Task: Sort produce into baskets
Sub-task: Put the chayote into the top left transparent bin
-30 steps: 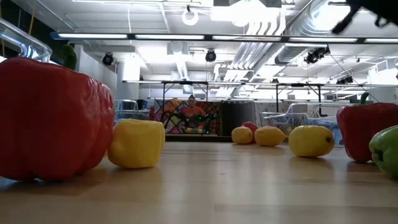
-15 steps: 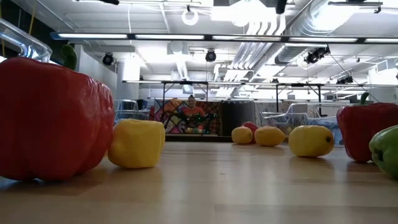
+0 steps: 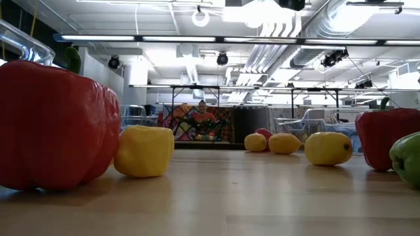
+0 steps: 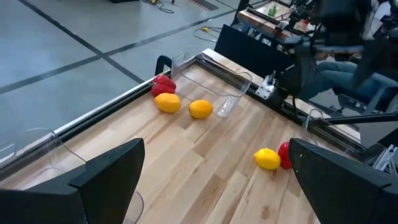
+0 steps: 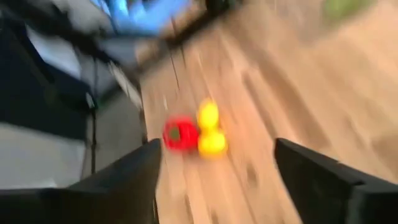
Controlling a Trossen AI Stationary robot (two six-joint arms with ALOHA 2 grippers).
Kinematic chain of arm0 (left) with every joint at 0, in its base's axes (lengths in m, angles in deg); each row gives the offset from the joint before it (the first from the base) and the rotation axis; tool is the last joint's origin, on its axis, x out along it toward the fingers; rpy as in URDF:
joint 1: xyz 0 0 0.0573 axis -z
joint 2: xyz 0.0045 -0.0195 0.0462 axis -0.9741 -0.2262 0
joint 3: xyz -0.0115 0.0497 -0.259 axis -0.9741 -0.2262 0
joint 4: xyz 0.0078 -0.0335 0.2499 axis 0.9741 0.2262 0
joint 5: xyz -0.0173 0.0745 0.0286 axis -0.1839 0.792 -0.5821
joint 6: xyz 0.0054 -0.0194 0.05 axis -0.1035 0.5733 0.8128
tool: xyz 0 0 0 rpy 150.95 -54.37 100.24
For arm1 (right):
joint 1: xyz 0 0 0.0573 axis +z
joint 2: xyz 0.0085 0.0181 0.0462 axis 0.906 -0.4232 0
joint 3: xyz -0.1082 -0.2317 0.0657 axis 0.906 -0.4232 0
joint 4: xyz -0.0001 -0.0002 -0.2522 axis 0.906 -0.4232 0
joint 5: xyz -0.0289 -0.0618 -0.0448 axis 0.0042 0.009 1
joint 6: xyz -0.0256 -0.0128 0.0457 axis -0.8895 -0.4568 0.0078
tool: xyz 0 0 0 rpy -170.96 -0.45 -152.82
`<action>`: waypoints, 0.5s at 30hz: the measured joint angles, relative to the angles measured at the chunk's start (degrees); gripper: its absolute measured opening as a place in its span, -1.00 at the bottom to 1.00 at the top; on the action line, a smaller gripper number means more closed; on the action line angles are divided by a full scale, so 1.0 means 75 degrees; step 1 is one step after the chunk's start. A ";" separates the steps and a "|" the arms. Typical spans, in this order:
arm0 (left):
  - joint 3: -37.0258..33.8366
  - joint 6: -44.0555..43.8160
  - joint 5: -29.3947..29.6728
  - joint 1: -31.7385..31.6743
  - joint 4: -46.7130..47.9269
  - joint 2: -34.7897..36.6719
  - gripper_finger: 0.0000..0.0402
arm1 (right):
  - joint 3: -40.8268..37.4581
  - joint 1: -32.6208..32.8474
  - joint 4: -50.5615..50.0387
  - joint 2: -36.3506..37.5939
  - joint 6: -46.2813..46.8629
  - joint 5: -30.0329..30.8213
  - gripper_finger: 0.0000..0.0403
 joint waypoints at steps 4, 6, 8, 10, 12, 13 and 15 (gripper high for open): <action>0.0000 0.0000 -0.0005 -0.0003 0.0197 0.0093 0.92 | 0.0872 0.0300 -0.1537 -0.0716 -0.0384 -0.0551 0.86; 0.0000 0.0000 -0.0011 -0.0003 0.0348 0.0106 0.92 | 0.1197 0.0598 -0.1942 -0.1009 -0.0440 -0.0609 0.95; 0.0000 0.0000 -0.0012 -0.0003 0.0476 0.0107 0.92 | 0.1333 0.0980 -0.2226 -0.1241 -0.0428 -0.0508 0.97; 0.0000 0.0000 -0.0012 -0.0003 0.0544 0.0107 0.92 | 0.1336 0.1436 -0.2425 -0.1473 -0.0369 -0.0373 0.96; 0.0000 0.0000 -0.0013 -0.0003 0.0620 0.0104 0.92 | 0.1336 0.1947 -0.2655 -0.1766 -0.0351 -0.0187 0.95; 0.0000 0.0000 -0.0012 -0.0003 0.0625 0.0104 0.92 | 0.1336 0.2207 -0.2767 -0.1931 -0.0349 -0.0027 0.95; 0.0000 0.0000 -0.0003 -0.0003 0.0665 0.0100 0.92 | 0.1336 0.2698 -0.2851 -0.2256 -0.0341 0.0364 0.95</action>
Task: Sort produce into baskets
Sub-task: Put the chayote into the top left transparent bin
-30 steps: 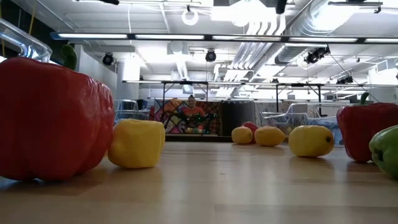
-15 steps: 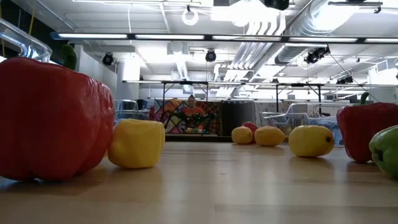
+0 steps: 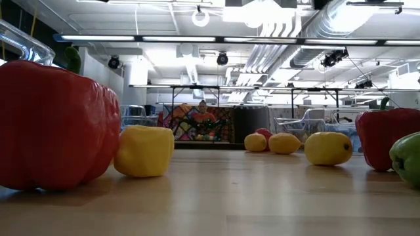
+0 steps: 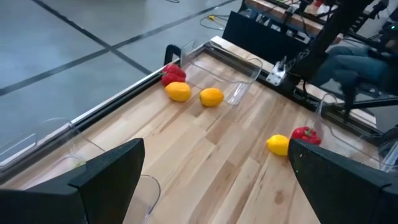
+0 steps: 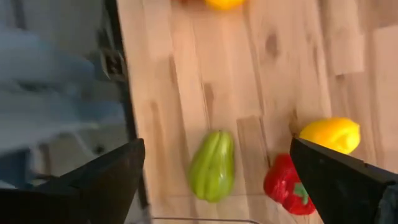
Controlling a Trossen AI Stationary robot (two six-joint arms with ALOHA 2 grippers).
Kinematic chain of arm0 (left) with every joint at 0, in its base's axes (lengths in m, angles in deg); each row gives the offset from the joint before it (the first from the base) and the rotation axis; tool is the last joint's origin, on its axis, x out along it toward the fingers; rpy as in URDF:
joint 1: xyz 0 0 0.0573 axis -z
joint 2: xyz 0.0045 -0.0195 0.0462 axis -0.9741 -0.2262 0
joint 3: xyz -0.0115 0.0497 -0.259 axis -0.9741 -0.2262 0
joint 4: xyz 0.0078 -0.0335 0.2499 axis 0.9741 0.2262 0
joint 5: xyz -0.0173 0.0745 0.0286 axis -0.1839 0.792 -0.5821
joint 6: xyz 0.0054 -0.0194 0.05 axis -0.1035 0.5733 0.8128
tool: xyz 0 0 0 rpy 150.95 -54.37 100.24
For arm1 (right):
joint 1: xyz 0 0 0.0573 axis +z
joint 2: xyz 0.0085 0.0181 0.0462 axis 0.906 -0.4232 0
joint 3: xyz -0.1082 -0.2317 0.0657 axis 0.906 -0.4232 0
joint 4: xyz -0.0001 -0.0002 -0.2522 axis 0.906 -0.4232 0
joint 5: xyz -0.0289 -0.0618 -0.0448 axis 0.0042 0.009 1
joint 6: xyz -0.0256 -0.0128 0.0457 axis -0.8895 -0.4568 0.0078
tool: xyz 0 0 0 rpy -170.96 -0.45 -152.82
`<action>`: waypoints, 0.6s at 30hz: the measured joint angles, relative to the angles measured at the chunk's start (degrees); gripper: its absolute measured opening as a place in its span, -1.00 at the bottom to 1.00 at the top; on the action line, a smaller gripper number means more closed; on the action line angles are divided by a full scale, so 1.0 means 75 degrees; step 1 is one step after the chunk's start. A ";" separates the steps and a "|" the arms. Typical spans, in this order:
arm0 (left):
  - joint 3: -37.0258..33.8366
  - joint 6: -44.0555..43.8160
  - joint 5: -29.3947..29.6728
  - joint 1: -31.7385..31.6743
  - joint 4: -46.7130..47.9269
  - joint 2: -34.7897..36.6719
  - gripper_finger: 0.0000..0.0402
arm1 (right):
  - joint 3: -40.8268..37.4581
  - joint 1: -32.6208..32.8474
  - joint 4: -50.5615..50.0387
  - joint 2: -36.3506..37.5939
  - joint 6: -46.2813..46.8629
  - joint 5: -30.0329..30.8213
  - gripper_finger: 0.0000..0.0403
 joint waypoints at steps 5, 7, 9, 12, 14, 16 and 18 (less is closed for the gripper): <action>0.0000 0.0000 0.0026 -0.0011 0.0052 -0.0002 0.92 | 0.0000 0.0945 0.0046 -0.0850 0.0528 0.0866 0.95; 0.0000 0.0000 0.0029 -0.0009 0.0098 -0.0004 0.92 | -0.0001 0.1184 0.0061 -0.1173 0.0608 0.0891 0.95; 0.0000 0.0002 0.0032 -0.0009 0.0132 -0.0005 0.92 | -0.0003 0.1378 0.0105 -0.1474 0.0592 0.0881 0.95; 0.0000 0.0003 0.0040 -0.0009 0.0129 -0.0005 0.92 | -0.0006 0.1568 0.0138 -0.1891 0.0740 0.0819 0.95; 0.0000 0.0037 0.0041 -0.0009 0.0129 -0.0005 0.92 | -0.0006 0.1630 0.0191 -0.2094 0.1380 0.0393 0.95; 0.0000 0.0030 0.0043 -0.0009 0.0129 -0.0007 0.92 | -0.0006 0.1669 0.0092 -0.2282 0.1576 -0.0042 0.95; 0.0000 0.0009 0.0043 -0.0009 0.0126 -0.0008 0.92 | -0.0006 0.1656 -0.0121 -0.2445 0.1582 -0.0634 0.95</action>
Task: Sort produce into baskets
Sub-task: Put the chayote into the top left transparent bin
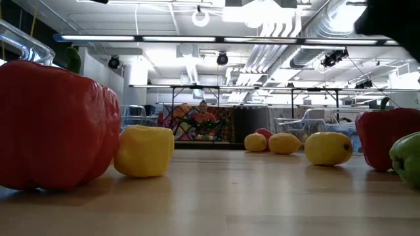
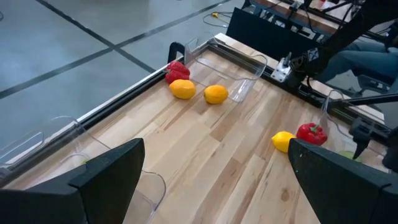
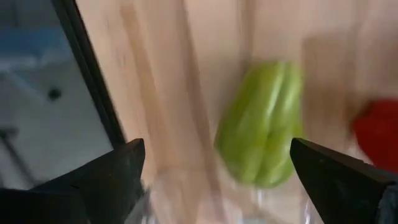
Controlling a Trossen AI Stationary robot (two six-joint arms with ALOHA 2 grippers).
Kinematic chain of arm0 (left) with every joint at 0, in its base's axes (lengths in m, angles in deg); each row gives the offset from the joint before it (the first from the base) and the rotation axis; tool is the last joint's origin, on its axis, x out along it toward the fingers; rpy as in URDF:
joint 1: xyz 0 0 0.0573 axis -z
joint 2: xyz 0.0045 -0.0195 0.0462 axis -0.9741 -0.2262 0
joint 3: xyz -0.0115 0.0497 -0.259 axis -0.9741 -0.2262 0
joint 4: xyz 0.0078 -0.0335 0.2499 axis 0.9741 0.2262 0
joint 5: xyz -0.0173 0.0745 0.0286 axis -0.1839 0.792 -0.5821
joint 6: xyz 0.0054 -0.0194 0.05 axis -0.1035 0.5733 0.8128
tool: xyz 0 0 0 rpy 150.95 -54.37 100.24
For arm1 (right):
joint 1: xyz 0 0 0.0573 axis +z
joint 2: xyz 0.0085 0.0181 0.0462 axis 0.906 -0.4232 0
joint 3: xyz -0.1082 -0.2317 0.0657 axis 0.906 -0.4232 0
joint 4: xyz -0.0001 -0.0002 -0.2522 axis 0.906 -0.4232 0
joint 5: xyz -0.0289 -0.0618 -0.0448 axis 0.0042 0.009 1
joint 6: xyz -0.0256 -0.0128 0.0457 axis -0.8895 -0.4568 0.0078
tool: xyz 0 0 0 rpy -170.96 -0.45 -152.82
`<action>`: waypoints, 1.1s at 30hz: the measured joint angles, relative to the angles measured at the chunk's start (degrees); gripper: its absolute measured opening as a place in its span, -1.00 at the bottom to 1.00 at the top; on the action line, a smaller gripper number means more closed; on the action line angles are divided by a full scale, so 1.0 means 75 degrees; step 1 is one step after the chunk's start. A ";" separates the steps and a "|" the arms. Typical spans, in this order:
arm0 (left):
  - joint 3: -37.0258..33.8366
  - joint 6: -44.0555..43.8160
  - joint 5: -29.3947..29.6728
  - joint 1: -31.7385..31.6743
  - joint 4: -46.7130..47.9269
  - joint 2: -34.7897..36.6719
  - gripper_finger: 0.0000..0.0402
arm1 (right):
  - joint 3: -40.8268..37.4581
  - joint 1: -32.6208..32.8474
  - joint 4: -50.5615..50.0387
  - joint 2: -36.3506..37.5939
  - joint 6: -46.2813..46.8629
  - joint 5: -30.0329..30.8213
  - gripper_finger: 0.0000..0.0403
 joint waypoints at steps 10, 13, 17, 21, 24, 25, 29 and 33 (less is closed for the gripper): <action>0.0000 -0.0064 0.0000 0.0003 -0.0009 0.0000 0.92 | -0.0983 -0.0331 0.0289 0.0178 -0.0272 -0.0035 0.95; 0.0000 -0.0091 0.0000 0.0003 -0.0011 0.0000 0.92 | -0.1352 -0.0302 0.0748 0.0192 -0.0622 -0.0190 0.95; 0.0000 -0.0213 0.0000 0.0003 -0.0009 0.0000 0.92 | -0.1538 -0.0289 0.0914 0.0195 -0.0391 0.0050 0.95; 0.0000 -0.0213 0.0000 0.0003 -0.0009 -0.0003 0.92 | -0.1614 -0.0167 0.0846 0.0195 0.0113 0.0617 0.95; 0.0000 -0.0213 0.0000 0.0003 -0.0009 -0.0003 0.92 | -0.1614 0.0001 0.0881 0.0195 0.0391 0.0797 0.95; 0.0000 -0.0213 0.0000 0.0003 -0.0011 -0.0003 0.92 | -0.1617 0.0065 0.0937 0.0195 0.0377 0.0801 0.95; 0.0000 -0.0213 0.0000 0.0003 -0.0009 -0.0003 0.92 | -0.1617 0.0295 0.1280 0.0195 0.0181 0.0911 0.95; 0.0000 -0.0213 0.0000 0.0003 -0.0009 -0.0003 0.92 | -0.1617 0.0449 0.1574 0.0195 -0.0039 0.0931 0.95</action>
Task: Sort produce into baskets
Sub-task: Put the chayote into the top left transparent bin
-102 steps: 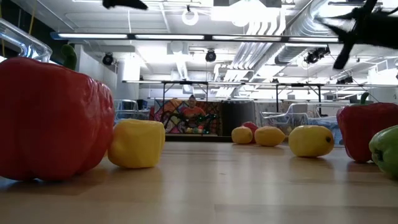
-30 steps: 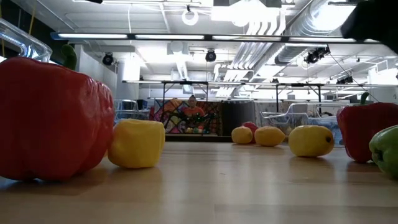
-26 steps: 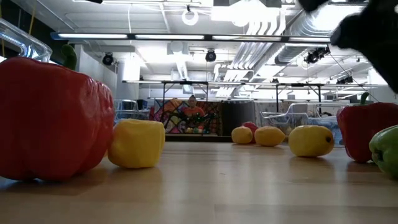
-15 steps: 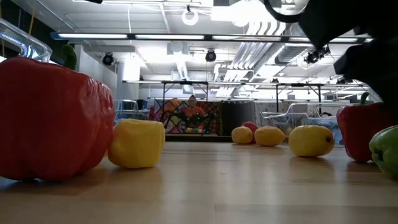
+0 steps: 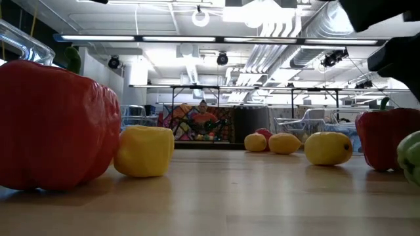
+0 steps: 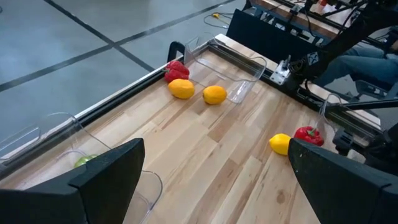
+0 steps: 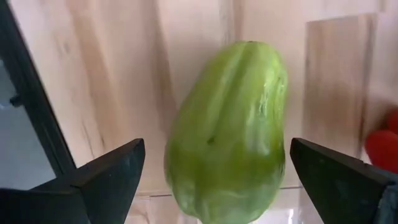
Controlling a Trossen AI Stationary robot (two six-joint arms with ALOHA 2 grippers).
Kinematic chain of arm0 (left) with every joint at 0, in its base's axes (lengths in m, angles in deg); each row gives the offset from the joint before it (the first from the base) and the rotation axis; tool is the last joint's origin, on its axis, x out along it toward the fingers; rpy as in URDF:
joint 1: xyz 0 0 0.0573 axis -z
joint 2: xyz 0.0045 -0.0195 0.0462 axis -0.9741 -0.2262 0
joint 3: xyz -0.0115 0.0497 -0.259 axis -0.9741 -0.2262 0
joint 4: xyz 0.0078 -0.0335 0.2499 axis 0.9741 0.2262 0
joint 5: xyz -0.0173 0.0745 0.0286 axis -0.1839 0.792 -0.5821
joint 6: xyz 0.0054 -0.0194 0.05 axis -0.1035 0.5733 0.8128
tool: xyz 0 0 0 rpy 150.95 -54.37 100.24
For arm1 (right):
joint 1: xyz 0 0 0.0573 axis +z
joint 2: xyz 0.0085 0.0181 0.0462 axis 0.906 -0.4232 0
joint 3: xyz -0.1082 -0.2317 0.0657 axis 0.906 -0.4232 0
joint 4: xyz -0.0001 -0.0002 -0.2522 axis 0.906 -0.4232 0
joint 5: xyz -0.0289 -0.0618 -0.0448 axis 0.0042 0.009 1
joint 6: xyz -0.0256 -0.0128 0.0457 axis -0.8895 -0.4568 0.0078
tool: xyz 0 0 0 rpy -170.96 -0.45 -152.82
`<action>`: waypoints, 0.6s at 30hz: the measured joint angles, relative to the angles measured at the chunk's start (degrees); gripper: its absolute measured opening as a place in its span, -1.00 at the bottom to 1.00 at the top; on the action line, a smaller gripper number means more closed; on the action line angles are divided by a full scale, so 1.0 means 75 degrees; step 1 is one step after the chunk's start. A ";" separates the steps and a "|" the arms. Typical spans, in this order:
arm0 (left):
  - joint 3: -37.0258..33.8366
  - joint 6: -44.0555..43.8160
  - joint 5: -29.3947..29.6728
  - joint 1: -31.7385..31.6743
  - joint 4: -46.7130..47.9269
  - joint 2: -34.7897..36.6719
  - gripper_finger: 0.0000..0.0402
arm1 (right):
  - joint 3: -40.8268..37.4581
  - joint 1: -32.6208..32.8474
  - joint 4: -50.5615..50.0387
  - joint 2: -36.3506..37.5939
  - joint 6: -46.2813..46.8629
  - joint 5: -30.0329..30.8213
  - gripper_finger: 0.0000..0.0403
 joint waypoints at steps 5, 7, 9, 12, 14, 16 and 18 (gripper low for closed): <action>0.0000 0.0000 0.0000 0.0000 0.0000 0.0000 0.92 | 0.0000 0.0143 0.0123 0.0000 -0.0080 0.0175 0.95; 0.0000 0.0000 0.0000 0.0000 0.0000 0.0000 0.92 | -0.0011 0.0161 0.0138 0.0000 0.0104 0.0344 0.95; 0.0000 0.0003 0.0000 0.0000 0.0000 0.0000 0.92 | -0.0149 0.0155 0.0279 0.0000 0.0287 0.0344 0.94; 0.0000 0.0003 0.0000 -0.0003 0.0000 0.0000 0.92 | -0.0495 0.0146 0.0645 0.0000 0.0519 0.0145 0.93; 0.0000 0.0003 0.0000 -0.0003 0.0000 0.0000 0.92 | -0.0699 0.0149 0.0836 0.0000 0.0693 0.0119 0.91; 0.0000 0.0002 0.0000 -0.0003 0.0000 0.0000 0.92 | -0.0807 0.0145 0.0905 -0.0003 0.0826 0.0135 0.87; 0.0000 0.0003 -0.0038 -0.0003 0.0000 0.0000 0.92 | -0.0808 0.0112 0.0963 -0.0003 0.0811 0.0135 0.81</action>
